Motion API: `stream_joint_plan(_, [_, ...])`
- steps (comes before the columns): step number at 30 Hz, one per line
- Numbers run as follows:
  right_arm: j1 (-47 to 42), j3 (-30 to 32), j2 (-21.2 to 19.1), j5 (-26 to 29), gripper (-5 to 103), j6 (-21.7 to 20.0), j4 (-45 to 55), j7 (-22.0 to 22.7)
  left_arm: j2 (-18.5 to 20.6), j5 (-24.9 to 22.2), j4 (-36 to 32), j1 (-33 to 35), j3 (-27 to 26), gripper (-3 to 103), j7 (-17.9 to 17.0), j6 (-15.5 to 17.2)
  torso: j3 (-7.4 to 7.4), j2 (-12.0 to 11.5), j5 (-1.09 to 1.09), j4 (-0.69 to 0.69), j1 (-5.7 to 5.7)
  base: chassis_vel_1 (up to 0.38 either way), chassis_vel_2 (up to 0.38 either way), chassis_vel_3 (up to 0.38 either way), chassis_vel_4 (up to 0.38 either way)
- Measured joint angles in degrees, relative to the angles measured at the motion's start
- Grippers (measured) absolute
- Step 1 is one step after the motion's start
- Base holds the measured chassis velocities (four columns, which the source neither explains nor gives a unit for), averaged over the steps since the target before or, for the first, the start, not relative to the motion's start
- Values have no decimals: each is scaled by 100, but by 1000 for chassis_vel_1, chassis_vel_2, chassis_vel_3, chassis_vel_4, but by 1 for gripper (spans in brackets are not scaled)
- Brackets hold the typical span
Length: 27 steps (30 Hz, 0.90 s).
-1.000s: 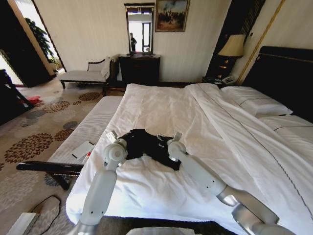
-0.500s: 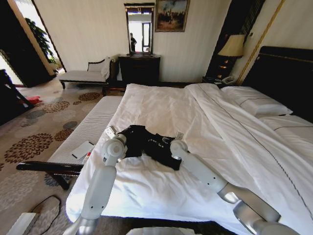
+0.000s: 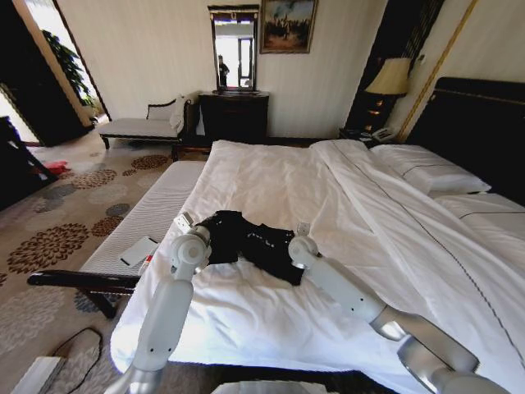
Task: Fold the clothes on the bed.
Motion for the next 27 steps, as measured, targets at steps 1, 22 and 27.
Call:
stream_joint_plan(1, [-3,16,-15,-5,15,22,21,-10,0,0,-3,5,-3,0,-1,0,0,0,0,0,0,0,0,0,0])
stream_joint_plan(22, [-107,270,-2,66,9,253,235,-242,65,40,-97,185,-56,0,-2,0,0,0,-1,0,0,0,0,0,0])
stream_joint_plan(27, [-7,190,163,86,25,229,28,-246,69,43,-97,192,-45,0,-1,1,0,0,-1,0,0,0,0,0,0])
